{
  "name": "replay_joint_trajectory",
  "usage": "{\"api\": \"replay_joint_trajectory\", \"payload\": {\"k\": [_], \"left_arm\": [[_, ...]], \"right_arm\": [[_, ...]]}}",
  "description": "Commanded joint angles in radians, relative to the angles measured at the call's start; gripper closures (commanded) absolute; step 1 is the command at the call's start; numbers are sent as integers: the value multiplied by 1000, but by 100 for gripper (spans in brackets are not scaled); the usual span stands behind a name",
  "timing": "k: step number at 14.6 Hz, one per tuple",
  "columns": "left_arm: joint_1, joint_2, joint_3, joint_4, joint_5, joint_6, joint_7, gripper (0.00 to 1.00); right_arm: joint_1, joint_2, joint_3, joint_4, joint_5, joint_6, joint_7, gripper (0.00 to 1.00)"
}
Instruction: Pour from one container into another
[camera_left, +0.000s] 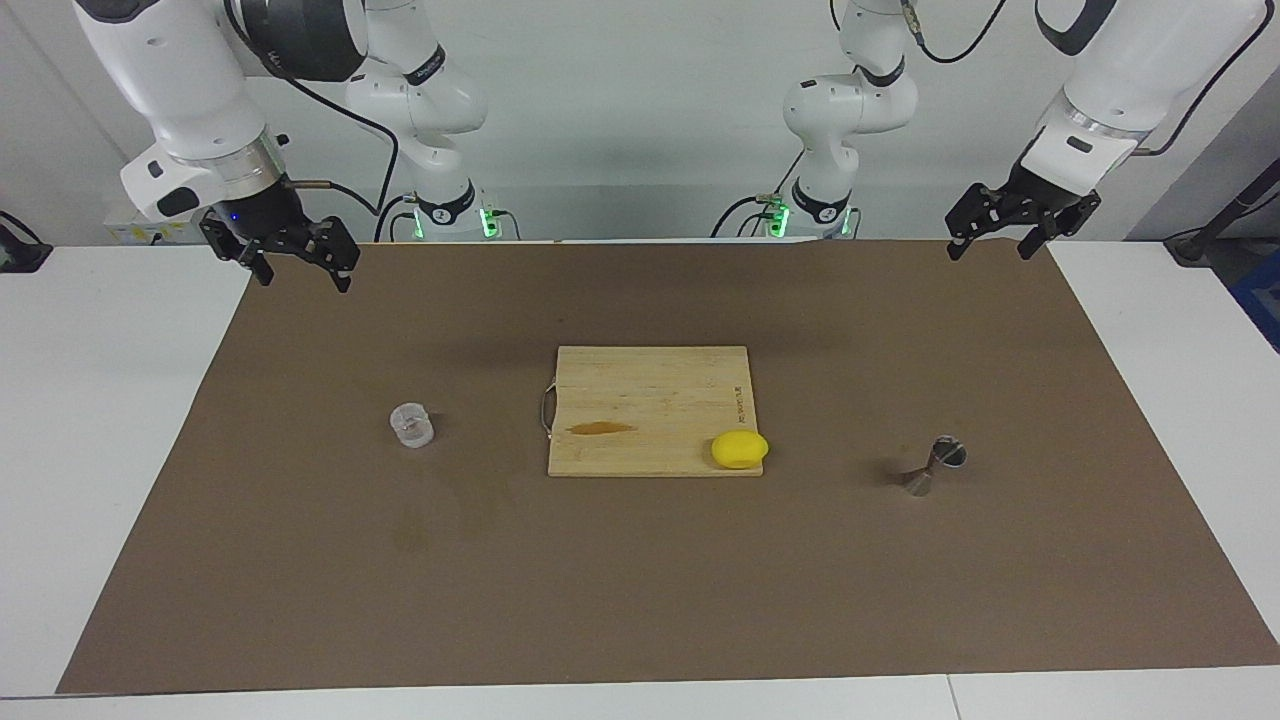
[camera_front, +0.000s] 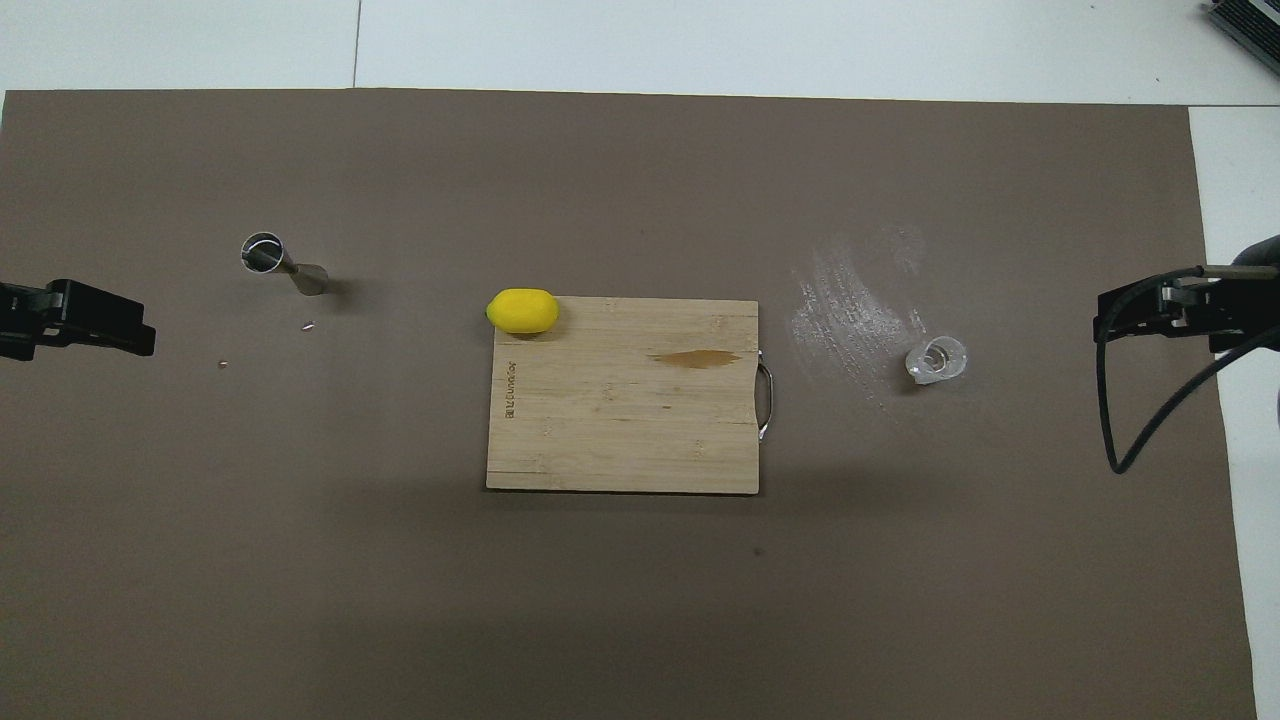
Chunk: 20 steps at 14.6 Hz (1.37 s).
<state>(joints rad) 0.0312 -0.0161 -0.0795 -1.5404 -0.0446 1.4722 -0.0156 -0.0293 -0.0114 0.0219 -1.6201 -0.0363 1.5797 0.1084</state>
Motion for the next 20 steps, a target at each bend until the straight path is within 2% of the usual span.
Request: {"api": "replay_joint_trajectory", "payload": {"k": [1, 10, 14, 16, 19, 20], "left_arm": [[-4, -4, 4, 11, 2, -13, 44, 0], [1, -22, 4, -17, 0, -30, 36, 0], [26, -79, 6, -145, 0, 26, 10, 0], [62, -82, 6, -174, -3, 42, -18, 0], [79, -56, 6, -201, -15, 71, -38, 0], [84, -20, 6, -195, -26, 85, -90, 0]], "right_arm": [[-9, -19, 6, -20, -7, 8, -21, 0], [-9, -19, 6, -20, -7, 8, -21, 0], [-11, -18, 6, -20, -7, 8, -21, 0], [-9, -19, 6, -20, -7, 8, -21, 0], [-11, -18, 6, -20, -7, 8, -21, 0], [-11, -18, 6, -20, -7, 8, -21, 0]]}}
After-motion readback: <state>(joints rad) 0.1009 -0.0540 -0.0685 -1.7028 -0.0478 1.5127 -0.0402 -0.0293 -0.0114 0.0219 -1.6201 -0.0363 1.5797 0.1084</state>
